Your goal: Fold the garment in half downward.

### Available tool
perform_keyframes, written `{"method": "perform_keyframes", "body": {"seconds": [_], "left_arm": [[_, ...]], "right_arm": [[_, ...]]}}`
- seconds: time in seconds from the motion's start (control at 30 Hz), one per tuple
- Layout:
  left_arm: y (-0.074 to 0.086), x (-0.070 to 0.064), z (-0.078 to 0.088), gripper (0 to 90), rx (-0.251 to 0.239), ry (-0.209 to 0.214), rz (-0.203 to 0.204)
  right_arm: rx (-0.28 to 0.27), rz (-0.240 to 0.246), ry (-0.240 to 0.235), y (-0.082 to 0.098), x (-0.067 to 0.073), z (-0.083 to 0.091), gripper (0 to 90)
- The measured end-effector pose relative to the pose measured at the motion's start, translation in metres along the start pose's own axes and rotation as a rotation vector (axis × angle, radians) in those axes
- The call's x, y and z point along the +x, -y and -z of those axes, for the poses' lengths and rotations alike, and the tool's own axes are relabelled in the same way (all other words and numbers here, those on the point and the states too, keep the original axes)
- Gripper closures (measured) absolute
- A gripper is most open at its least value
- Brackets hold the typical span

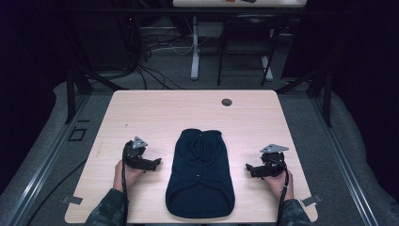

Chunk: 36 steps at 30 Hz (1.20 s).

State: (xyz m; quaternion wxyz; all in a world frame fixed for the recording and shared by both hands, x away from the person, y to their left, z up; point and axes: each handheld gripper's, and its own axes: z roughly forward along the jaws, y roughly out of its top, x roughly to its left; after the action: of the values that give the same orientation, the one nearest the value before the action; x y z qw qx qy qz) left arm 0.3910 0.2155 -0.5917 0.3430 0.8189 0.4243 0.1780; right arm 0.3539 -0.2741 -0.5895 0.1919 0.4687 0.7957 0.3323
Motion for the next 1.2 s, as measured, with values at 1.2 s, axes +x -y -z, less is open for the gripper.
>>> {"method": "perform_keyframes", "body": {"seconds": [1.2], "left_arm": [[-0.098, -0.019, -0.052, 2.5, 0.036, 0.097, 0.043]], "right_arm": [[0.051, -0.039, -0.203, -0.106, 0.029, -0.043, 24.7]]}}
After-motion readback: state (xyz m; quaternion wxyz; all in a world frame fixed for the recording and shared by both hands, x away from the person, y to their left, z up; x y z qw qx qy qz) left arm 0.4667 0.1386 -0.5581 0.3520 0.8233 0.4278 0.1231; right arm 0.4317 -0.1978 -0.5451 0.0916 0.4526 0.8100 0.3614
